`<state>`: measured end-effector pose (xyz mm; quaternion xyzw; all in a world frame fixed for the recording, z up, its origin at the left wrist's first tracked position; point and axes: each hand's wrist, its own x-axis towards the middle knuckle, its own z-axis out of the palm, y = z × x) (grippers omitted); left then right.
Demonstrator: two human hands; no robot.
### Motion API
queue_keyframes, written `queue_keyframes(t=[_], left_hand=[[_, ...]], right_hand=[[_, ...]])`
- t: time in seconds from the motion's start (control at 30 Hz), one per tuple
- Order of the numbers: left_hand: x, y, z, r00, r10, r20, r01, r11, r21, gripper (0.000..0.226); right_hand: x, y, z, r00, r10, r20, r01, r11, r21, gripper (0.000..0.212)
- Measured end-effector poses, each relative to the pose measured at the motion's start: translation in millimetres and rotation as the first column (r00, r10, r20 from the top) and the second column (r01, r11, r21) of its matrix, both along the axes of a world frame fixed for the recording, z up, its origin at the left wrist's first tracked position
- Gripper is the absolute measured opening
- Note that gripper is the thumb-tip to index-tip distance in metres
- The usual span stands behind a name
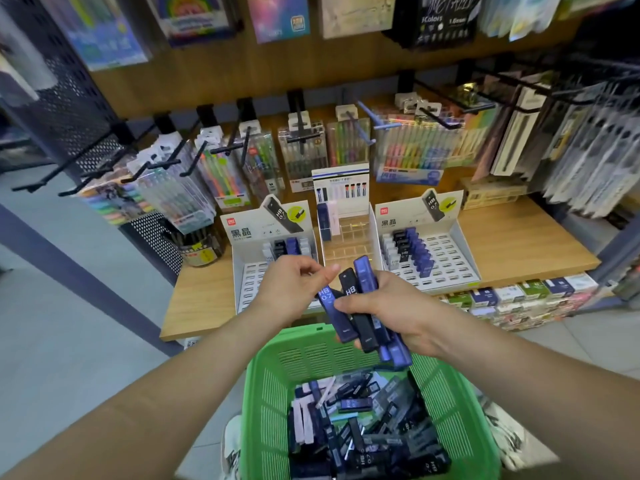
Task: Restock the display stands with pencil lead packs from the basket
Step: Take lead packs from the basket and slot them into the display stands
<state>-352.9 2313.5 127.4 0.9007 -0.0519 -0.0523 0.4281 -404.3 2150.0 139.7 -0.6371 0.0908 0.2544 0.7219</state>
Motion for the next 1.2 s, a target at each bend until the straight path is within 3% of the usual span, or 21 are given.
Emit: queue_keyframes(t=[0.07, 0.2, 0.33, 0.4, 0.53, 0.6, 0.73, 0.83, 0.93, 1.0, 1.1, 1.2], left_hand=[[3.2, 4.9, -2.4, 0.99, 0.005, -0.139, -0.006, 1.0, -0.007, 0.039], [9.4, 20.2, -2.0, 0.883, -0.047, -0.467, -0.094, 0.957, -0.273, 0.041], [20.9, 33.1, -8.8, 0.832, -0.056, -0.553, -0.159, 0.929, -0.334, 0.037], [30.8, 44.2, -12.6, 0.846, -0.004, -0.533, -0.194, 0.929, -0.315, 0.033], [63.5, 77.1, -19.7, 0.912, 0.239, -0.335, -0.324, 0.919, -0.225, 0.003], [78.5, 92.9, -26.6, 0.923, 0.3, -0.242, -0.334, 0.936, -0.114, 0.007], [94.7, 105.2, -44.1, 0.963, 0.257, -0.073, -0.244, 0.958, 0.153, 0.01], [100.9, 108.1, -49.7, 0.973, 0.209, 0.096, -0.23, 0.898, 0.374, 0.011], [108.4, 108.2, -53.2, 0.978, 0.2, 0.054, -0.207, 0.916, 0.344, 0.008], [109.6, 102.3, -55.7, 0.992, 0.116, -0.039, -0.1, 0.95, 0.297, 0.009], [104.8, 88.9, -57.3, 0.992, 0.002, -0.125, 0.024, 0.979, 0.201, 0.024], [100.7, 77.3, -63.5, 0.992, -0.097, -0.083, 0.117, 0.95, 0.289, 0.012]], right_hand=[[7.2, 0.3, -1.5, 0.998, 0.049, 0.038, -0.046, 0.996, -0.078, 0.025], [18.3, 4.0, -12.0, 0.994, 0.059, 0.087, -0.044, 0.985, -0.166, 0.031], [30.5, 12.1, -24.0, 0.988, 0.145, 0.054, -0.13, 0.968, -0.217, 0.025], [41.5, 11.7, -26.7, 0.985, 0.169, 0.042, -0.153, 0.955, -0.254, 0.025], [64.8, 0.9, -28.0, 0.998, 0.064, -0.007, -0.065, 0.977, -0.206, 0.034], [73.9, -1.1, -28.0, 0.999, 0.051, -0.013, -0.053, 0.983, -0.179, 0.03], [86.5, 1.1, -33.8, 0.999, 0.022, -0.025, -0.027, 0.983, -0.181, 0.021], [88.4, 6.5, -35.5, 0.999, 0.019, -0.039, -0.026, 0.984, -0.178, 0.014], [91.7, 12.8, -36.0, 0.999, 0.029, -0.044, -0.036, 0.986, -0.162, 0.011], [93.8, 14.2, -37.6, 0.999, 0.027, -0.046, -0.034, 0.986, -0.163, 0.011], [94.6, 14.9, -38.8, 0.998, 0.012, -0.055, -0.021, 0.988, -0.154, 0.007], [96.0, 14.5, -39.3, 0.999, -0.003, -0.044, -0.004, 0.986, -0.168, 0.006]])
